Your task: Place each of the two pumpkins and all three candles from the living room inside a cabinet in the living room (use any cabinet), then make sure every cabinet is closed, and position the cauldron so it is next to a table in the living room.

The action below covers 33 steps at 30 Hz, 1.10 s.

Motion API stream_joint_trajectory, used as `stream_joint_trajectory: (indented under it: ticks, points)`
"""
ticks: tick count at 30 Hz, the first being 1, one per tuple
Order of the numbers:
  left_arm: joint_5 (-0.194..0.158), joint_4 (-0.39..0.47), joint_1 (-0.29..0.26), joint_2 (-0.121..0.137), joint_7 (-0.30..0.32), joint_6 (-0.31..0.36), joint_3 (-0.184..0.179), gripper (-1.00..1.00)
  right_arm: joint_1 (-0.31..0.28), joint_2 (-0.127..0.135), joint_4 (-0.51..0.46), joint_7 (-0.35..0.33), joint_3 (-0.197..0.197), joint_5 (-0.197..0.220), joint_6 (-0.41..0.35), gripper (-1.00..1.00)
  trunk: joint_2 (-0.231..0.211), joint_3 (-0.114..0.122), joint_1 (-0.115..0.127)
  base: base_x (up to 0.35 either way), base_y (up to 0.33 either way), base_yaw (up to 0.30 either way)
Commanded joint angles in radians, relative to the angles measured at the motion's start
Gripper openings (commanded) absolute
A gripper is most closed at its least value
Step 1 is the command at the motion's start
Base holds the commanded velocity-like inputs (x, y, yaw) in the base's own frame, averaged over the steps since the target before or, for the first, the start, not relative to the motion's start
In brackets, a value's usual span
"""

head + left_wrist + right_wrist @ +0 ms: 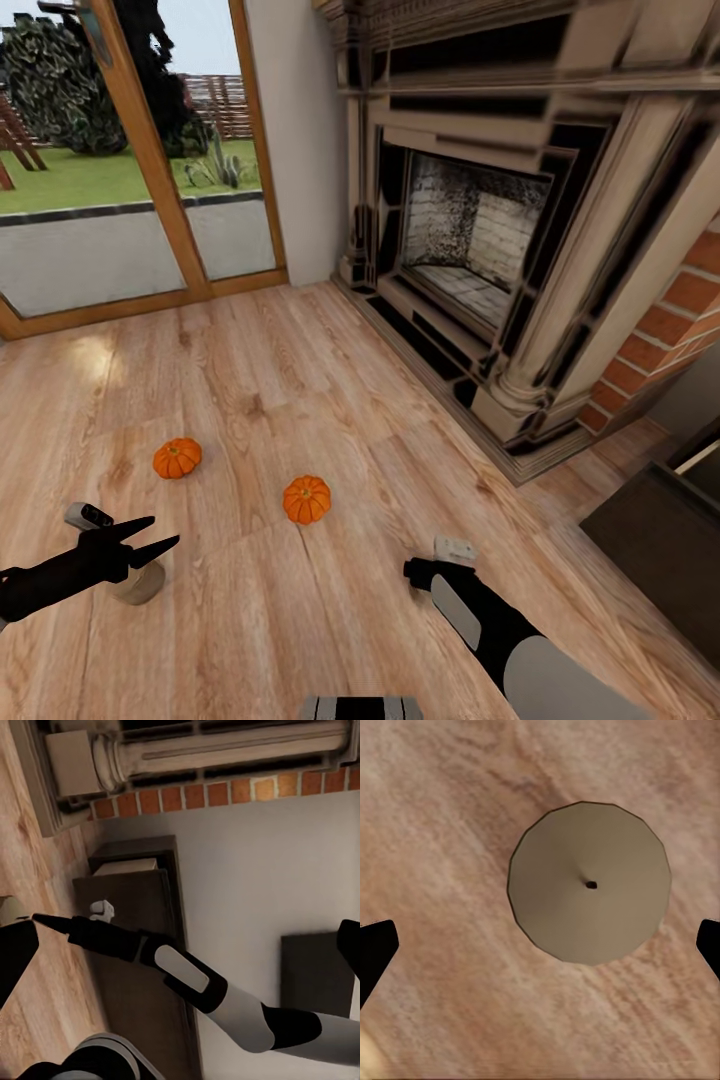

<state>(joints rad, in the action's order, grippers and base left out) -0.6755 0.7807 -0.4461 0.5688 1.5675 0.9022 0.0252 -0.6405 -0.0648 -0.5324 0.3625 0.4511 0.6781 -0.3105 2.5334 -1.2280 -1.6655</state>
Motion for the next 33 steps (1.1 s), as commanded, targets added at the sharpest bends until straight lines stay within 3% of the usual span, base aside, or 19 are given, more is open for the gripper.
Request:
stream_joint_trajectory:
  ticks: [1, 15, 19, 23, 33]
  points:
    - [-0.001, 0.0, 0.0, 0.0, 0.003, 0.011, -0.001, 1.0, -0.001, 0.001, -0.001, 0.008, 0.006, 0.007, -0.002, 1.0, 0.001, -0.005, 0.0, 0.0, 0.0, 0.0]
    - [-0.004, 0.002, 0.0, -0.001, 0.003, 0.011, -0.002, 1.0, -0.001, 0.006, 0.008, 0.006, 0.003, 0.011, 0.035, 1.0, 0.004, -0.059, -0.006, 0.0, 0.0, 0.0]
    - [-0.002, 0.001, 0.0, 0.0, 0.003, 0.011, -0.001, 1.0, -0.001, 0.008, 0.057, 0.005, 0.003, 0.008, 0.068, 1.0, 0.005, -0.074, -0.008, 0.0, 0.0, 0.0]
    - [-0.001, 0.001, -0.001, 0.0, 0.003, 0.011, -0.001, 1.0, -0.001, 0.006, 0.121, 0.004, 0.004, 0.004, 0.095, 1.0, 0.005, -0.074, -0.008, 0.0, 0.0, 0.0]
    - [-0.004, 0.0, 0.0, 0.002, 0.003, 0.011, -0.001, 1.0, -0.001, 0.002, 0.135, 0.004, 0.005, 0.003, 0.1, 1.0, 0.005, -0.074, -0.008, 0.0, 0.0, 0.0]
